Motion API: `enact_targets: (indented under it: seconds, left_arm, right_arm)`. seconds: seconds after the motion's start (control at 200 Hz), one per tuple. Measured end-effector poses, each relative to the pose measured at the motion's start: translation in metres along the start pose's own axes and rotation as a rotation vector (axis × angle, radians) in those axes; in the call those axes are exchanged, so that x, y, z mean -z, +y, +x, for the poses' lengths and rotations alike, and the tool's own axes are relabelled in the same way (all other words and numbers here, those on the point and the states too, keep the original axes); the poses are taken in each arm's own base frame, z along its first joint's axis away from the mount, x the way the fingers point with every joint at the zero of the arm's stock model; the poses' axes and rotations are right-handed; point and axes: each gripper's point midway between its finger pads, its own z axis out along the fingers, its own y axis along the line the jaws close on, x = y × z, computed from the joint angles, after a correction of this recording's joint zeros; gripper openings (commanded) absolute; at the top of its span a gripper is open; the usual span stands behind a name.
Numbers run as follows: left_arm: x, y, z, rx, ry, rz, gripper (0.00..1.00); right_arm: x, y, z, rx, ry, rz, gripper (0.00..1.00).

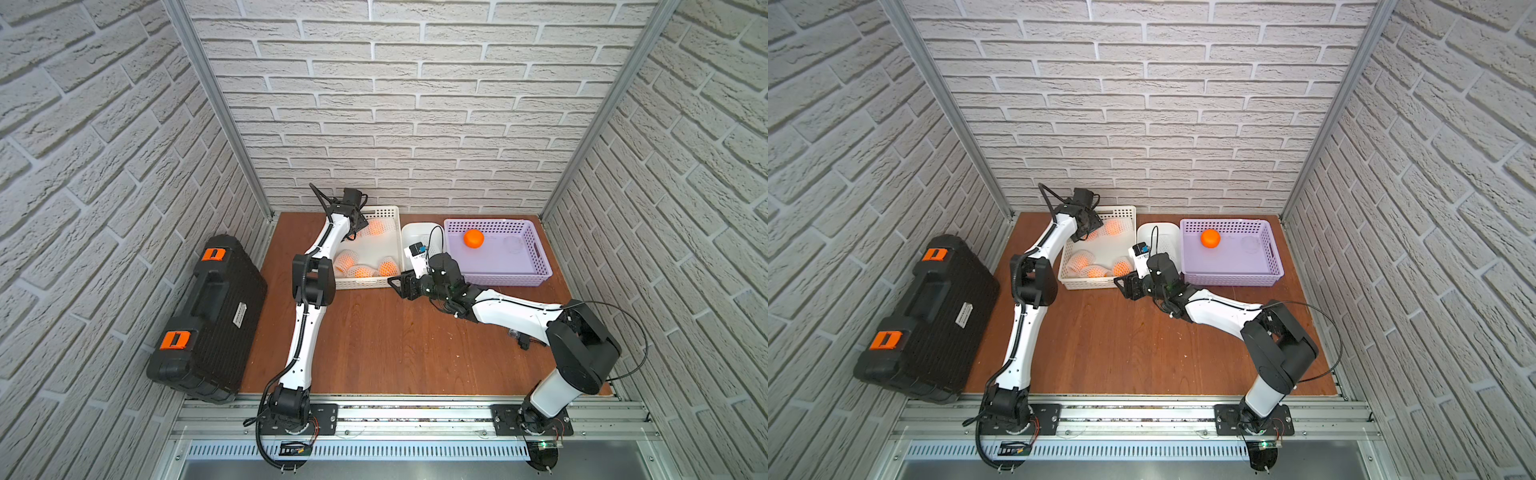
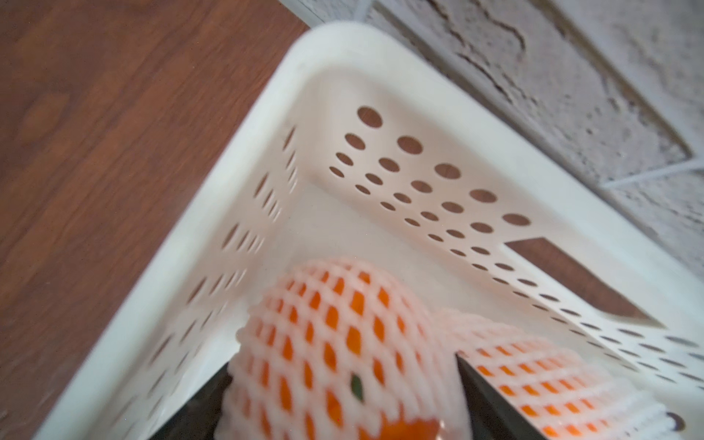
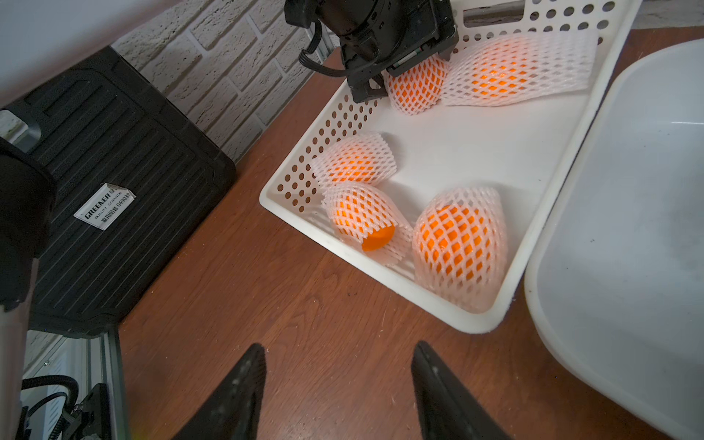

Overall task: Remove foam nets from oranges
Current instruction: Pick up the orange from the basket.

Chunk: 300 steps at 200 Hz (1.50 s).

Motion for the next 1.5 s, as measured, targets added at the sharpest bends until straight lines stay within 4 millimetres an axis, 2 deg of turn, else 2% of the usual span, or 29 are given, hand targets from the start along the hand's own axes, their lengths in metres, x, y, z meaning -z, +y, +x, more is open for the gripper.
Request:
enact_targets:
  seconds: [0.35, 0.49, 0.575, 0.825, 0.985, 1.095, 1.255, 1.5]
  left_arm:
    - [-0.003, -0.015, -0.006, 0.033, -0.016, 0.073, 0.7]
    - [-0.006, -0.018, -0.004, 0.034, -0.013, 0.093, 0.84]
    - [-0.006, -0.02, -0.004, 0.033, -0.012, 0.1, 0.88]
    - [-0.009, -0.02, -0.004, 0.032, -0.004, 0.117, 0.87]
    - [-0.019, -0.017, -0.001, 0.035, 0.008, 0.121, 0.84]
    - [-0.024, -0.018, 0.0, 0.028, 0.006, 0.128, 0.74]
    - [-0.024, -0.02, -0.001, 0.022, 0.002, 0.134, 0.65]
    - [-0.023, -0.021, -0.003, 0.024, -0.003, 0.141, 0.63]
  right_arm:
    - [0.0, 0.0, 0.0, 0.001, 0.0, 0.0, 0.62]
    - [0.0, 0.0, 0.0, 0.001, 0.0, 0.0, 0.62]
    - [0.0, 0.0, 0.0, 0.001, 0.0, 0.0, 0.62]
    - [0.0, 0.0, 0.0, 0.001, 0.0, 0.0, 0.62]
    - [0.0, 0.0, 0.0, 0.001, 0.0, 0.0, 0.62]
    - [0.0, 0.0, 0.0, 0.001, 0.0, 0.0, 0.62]
    - [0.0, 0.0, 0.0, 0.001, 0.001, 0.0, 0.62]
    - [-0.003, -0.002, 0.003, 0.0, 0.011, 0.005, 0.62]
